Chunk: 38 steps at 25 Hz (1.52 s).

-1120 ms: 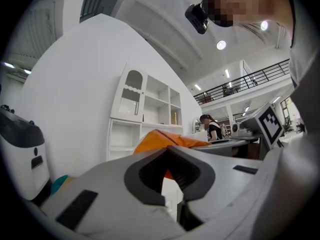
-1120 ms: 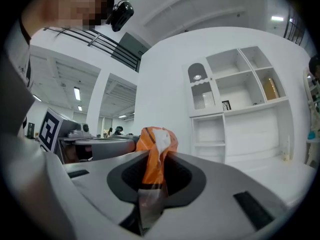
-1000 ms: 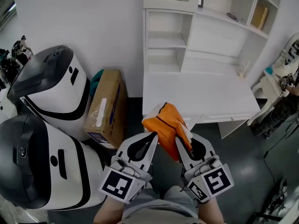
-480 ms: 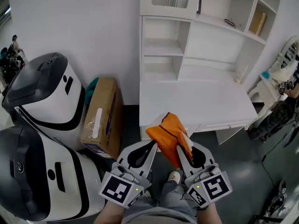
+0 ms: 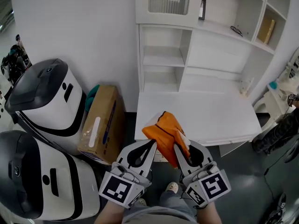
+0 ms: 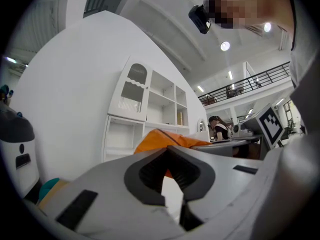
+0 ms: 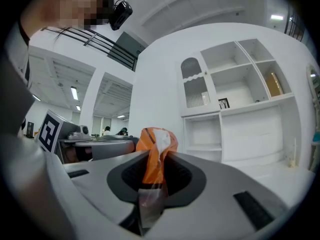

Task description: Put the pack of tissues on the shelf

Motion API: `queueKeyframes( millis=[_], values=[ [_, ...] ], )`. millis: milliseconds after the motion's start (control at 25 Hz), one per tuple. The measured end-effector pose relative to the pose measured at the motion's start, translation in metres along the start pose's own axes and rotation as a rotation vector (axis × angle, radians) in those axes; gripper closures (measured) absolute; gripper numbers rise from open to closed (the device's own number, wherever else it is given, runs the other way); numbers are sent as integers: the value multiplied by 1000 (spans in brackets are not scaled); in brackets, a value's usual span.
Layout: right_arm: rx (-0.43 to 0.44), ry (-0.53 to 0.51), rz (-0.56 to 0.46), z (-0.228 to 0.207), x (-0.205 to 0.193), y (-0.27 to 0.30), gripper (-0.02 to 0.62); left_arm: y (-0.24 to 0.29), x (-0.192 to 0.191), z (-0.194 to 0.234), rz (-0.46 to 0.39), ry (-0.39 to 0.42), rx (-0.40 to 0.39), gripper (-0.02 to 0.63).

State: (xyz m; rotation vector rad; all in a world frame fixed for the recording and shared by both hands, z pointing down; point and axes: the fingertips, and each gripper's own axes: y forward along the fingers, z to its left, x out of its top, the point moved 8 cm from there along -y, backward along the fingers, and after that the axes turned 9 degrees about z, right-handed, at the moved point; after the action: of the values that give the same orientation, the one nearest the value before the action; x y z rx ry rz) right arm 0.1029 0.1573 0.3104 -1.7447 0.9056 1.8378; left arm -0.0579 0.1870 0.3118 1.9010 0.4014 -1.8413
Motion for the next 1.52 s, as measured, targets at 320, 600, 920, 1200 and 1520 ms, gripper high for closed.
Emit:
queueKeyframes(
  millis=[320,600,920,1200,1520],
  values=[
    [46,-5,-17,-66,2,13,522,62,9,-5,-54,13,50,580],
    [89,-9,-18,-119,3,14,522,110,15,-21,-69,22,91,580],
    [159,-4,-14,-153,-3,17,522,136,13,-36,-45,0,151,580],
    [194,18,-9,-158,-9,25,522,136,7,-34,-9,-13,192,580],
    [175,14,4,-154,-5,39,522,140,9,-14,-26,-7,181,580]
  ],
)
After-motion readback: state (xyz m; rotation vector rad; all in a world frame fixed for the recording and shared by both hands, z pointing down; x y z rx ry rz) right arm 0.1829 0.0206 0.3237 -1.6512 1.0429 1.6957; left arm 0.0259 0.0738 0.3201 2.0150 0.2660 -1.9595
